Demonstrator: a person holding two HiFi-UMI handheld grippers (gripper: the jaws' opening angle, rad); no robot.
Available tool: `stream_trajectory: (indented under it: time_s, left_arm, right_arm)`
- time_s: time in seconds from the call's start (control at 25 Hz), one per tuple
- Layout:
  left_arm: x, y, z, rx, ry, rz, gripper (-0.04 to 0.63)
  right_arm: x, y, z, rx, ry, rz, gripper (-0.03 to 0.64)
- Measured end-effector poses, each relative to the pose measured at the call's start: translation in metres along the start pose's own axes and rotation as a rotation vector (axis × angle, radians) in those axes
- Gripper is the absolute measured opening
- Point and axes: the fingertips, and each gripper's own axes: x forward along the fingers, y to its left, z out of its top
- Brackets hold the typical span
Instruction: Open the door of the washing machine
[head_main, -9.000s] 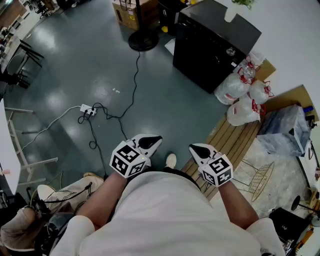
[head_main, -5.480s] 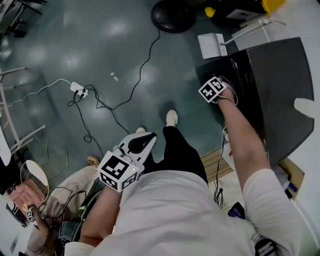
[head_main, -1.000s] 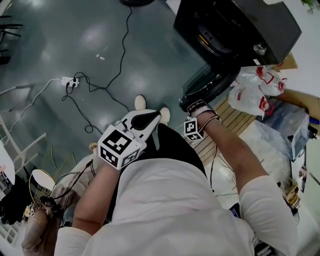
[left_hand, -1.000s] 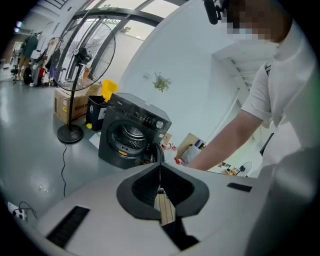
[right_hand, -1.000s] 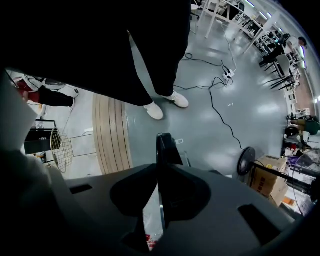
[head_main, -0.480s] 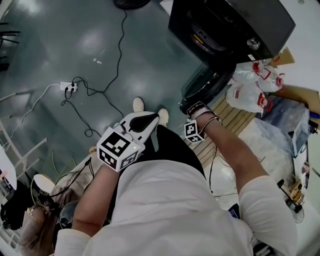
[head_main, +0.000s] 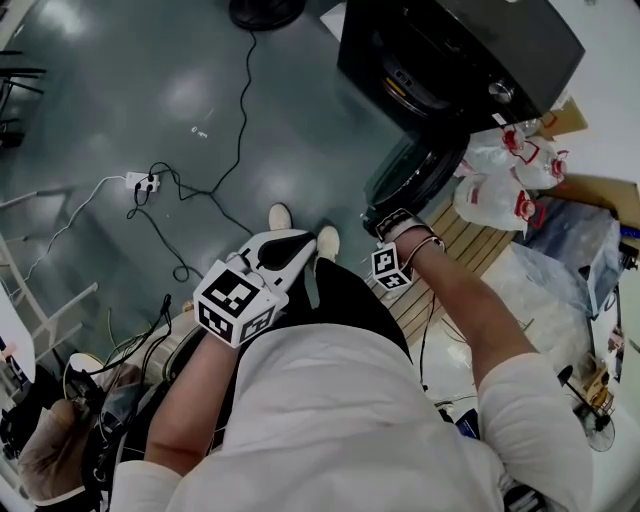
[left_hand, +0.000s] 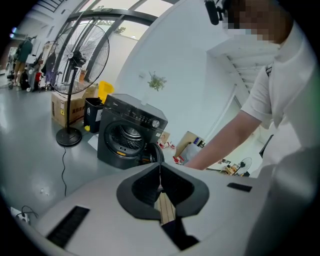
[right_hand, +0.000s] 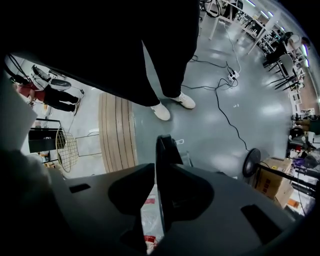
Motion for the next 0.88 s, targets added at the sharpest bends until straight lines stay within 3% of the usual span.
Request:
stream_trajectory:
  time_s: [0.12,0.52,0.68,0.88]
  left_arm:
    - [-0.001,0.001,0.0,0.004,0.0,0.007,0.018]
    - [0.002,-0.003,0.015,0.032,-0.009,0.003,0.018]
    - [0.005,-0.008,0.023,0.045,-0.017,-0.01,0.018]
    - [0.002,-0.014,0.036,0.012,-0.046,-0.038,0.018]
  right_arm:
    - [-0.002,-0.001,0.001,0.001,-0.019,-0.001,0.133]
    - [-0.04,-0.009,0.006,0.051,-0.156,-0.064,0.111]
    - [-0.074,-0.022,0.003,0.196,-0.257,-0.125,0.072]
    - [-0.125,-0.035,-0.02,0.506,-0.377,-0.211,0.058]
